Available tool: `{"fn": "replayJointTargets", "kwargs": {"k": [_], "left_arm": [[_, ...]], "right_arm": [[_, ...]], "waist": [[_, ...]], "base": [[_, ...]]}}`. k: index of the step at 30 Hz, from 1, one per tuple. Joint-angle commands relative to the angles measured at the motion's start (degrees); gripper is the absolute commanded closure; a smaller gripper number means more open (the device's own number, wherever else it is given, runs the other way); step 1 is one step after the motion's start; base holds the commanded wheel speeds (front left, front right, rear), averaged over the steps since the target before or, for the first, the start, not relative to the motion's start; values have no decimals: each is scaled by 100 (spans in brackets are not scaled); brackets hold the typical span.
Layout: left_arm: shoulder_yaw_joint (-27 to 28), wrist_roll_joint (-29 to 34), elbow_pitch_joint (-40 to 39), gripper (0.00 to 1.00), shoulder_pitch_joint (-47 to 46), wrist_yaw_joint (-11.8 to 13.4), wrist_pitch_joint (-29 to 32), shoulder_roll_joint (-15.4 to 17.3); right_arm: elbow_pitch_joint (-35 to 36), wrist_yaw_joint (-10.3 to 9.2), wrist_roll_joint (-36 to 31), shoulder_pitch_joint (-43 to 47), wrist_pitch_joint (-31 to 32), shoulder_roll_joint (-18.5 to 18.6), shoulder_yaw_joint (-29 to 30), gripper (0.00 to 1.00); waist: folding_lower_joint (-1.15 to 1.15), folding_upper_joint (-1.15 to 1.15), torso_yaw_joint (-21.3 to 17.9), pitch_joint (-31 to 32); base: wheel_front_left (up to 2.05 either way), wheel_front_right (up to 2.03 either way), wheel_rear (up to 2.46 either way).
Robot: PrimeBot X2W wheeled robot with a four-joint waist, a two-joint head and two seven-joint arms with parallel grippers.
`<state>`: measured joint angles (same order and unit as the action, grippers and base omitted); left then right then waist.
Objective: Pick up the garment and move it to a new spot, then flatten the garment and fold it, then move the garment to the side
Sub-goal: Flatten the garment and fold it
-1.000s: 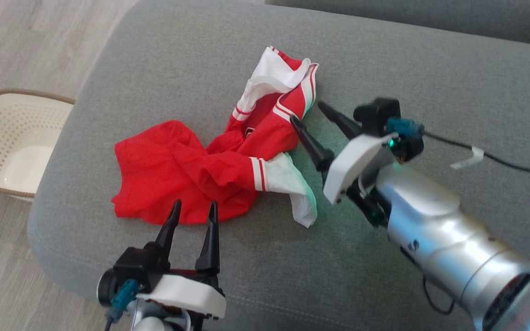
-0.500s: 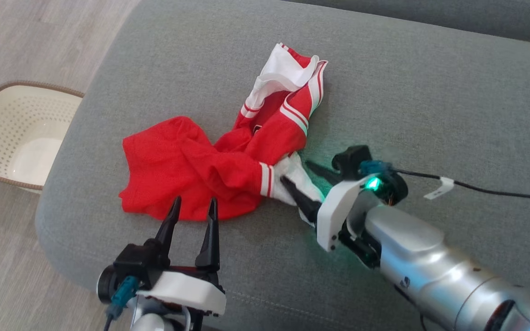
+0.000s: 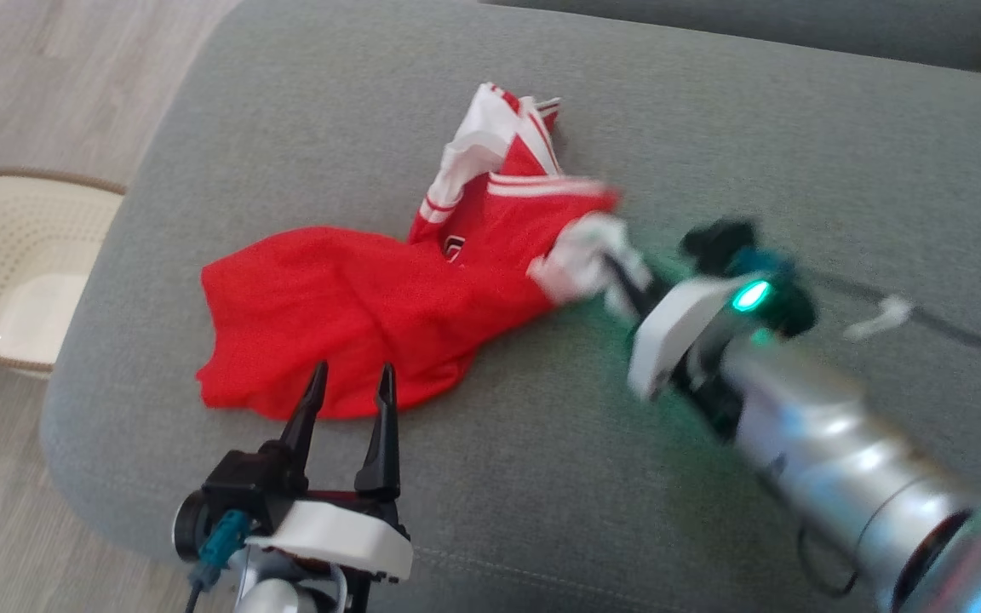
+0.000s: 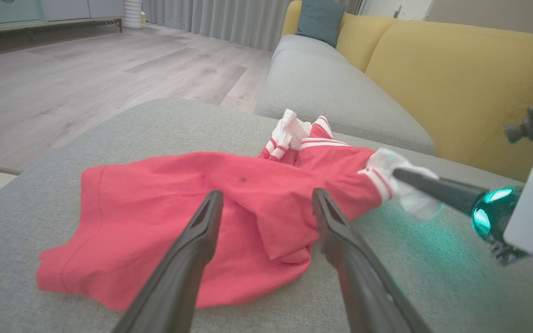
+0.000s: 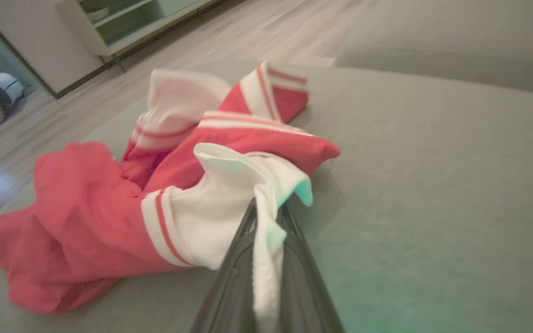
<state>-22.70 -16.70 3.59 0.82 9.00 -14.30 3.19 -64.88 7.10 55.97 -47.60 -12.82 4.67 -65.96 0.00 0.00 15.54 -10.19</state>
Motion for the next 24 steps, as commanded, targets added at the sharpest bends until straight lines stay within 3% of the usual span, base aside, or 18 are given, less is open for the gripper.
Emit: {"fn": "replayJointTargets", "kwargs": {"k": [1, 15, 24], "left_arm": [[228, 59, -213, 0, -166, -15, -70, -31], [250, 107, -208, 0, -121, -45, -70, -31], [238, 128, -192, 0, -104, -66, -70, -31]], "right_arm": [[-115, 39, 26, -309, -161, 95, 231, 100], [-743, 39, -805, -446, -217, 1517, 1821, 100], [-856, 39, -1431, 18, -218, 1526, 2575, 100]], "waist": [[0, 0, -112, 27], [0, 0, -501, 52], [0, 0, -720, 60]], "base": [[0, 0, 0], [0, 0, 0], [0, 0, 0]]}}
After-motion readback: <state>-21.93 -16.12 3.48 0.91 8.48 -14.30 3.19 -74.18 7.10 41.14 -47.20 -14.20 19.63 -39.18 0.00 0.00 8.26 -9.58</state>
